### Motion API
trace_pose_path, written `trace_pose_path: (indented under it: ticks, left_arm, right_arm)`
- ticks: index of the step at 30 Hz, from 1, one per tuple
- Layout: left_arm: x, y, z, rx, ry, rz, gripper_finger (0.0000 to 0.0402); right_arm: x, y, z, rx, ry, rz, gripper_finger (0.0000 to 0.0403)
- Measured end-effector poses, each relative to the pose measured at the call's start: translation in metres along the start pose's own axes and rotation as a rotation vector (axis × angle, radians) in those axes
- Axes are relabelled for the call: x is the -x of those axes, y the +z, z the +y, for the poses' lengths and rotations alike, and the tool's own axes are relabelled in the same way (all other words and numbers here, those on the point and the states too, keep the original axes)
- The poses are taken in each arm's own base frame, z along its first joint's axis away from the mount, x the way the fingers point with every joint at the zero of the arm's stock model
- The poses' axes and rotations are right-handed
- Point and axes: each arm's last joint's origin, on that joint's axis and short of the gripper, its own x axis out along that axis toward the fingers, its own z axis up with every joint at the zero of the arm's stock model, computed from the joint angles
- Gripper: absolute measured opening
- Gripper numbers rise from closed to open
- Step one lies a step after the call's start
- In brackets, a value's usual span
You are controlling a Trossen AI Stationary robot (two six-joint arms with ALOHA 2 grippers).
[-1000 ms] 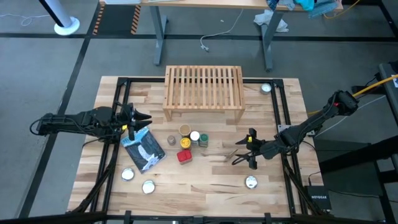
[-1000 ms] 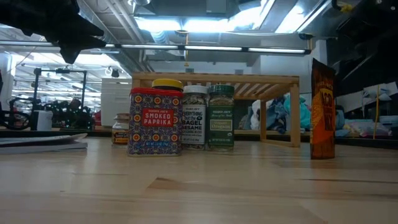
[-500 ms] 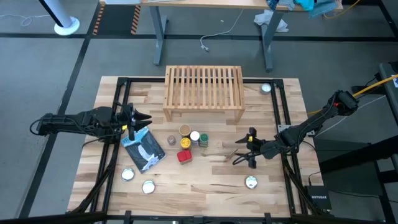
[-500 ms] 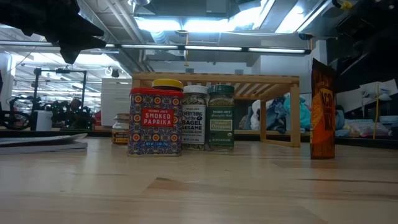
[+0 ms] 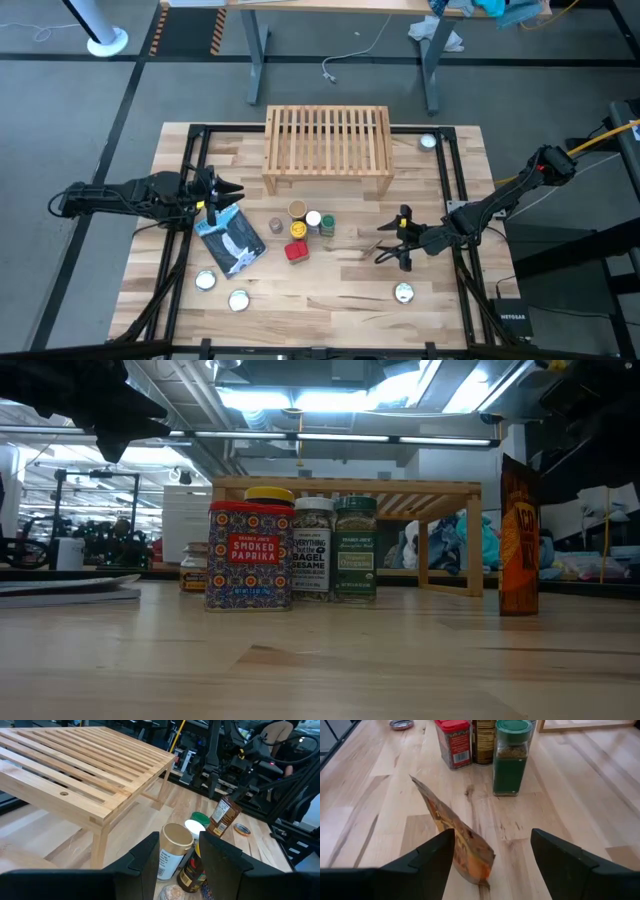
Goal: Shelf spices
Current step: Adjust the seasoning bag and bottles
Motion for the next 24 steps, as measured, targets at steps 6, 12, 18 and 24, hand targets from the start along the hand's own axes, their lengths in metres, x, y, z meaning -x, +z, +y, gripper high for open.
trace_pose_path:
  ticks: [6,12,18,24]
  left_arm:
    - [0.0000,0.0000,0.0000,0.000,0.000,0.000,0.0131]
    - [0.0000,0.0000,0.0000,0.000,0.000,0.000,0.0131]
    - [0.0000,0.0000,0.0000,0.000,0.000,0.000,0.0131]
    - [0.0000,0.0000,0.0000,0.000,0.000,-0.001,0.0131]
  right_arm:
    - [0.0000,-0.0004,0.0009,-0.026,0.031,0.013,0.0269]
    - [0.0000,-0.0005,0.0012,-0.026,0.040,0.017,0.0269]
    - [0.0000,0.0011,0.0013,-0.033,0.031,-0.002,0.0269]
    - [0.0000,0.0020,0.0017,-0.037,0.034,-0.011,0.0269]
